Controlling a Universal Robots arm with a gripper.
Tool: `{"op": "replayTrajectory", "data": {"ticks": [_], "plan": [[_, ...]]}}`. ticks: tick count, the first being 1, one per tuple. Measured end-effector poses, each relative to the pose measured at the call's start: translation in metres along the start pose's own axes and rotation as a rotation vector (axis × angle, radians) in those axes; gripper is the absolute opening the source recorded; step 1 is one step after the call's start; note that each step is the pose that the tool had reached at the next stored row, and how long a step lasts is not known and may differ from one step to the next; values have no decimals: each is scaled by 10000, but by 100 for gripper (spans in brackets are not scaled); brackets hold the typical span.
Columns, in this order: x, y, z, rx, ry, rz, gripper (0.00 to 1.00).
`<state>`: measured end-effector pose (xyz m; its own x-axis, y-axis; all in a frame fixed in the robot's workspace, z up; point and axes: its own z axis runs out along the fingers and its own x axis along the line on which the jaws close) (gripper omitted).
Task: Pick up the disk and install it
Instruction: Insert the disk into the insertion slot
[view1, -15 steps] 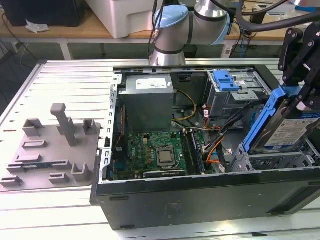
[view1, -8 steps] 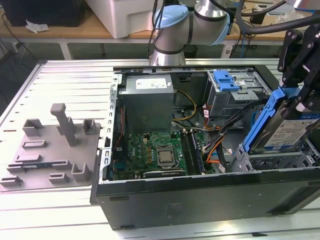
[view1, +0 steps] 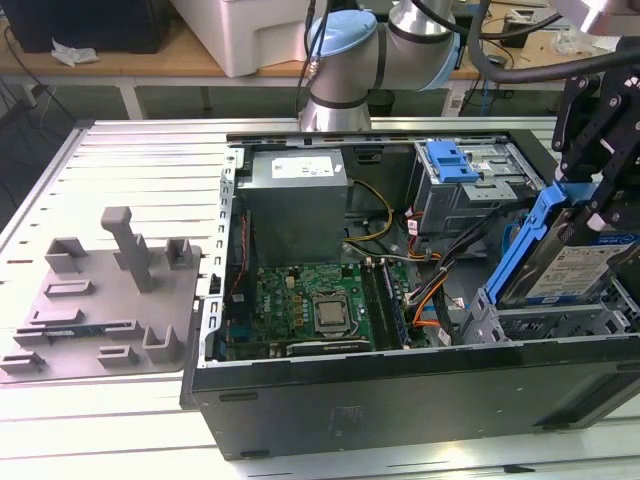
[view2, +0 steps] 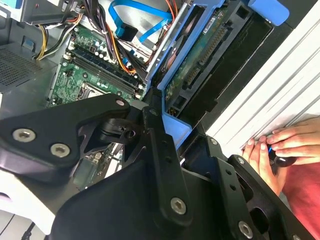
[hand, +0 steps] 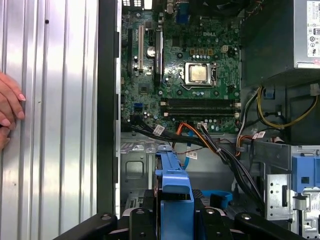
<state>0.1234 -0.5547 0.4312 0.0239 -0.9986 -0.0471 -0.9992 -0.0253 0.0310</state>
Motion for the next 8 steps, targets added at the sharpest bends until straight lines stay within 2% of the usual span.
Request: {"op": "replayTrajectory", "data": {"ticks": [8], "plan": [[10, -2, 63, 0, -6, 0, 37]]}}
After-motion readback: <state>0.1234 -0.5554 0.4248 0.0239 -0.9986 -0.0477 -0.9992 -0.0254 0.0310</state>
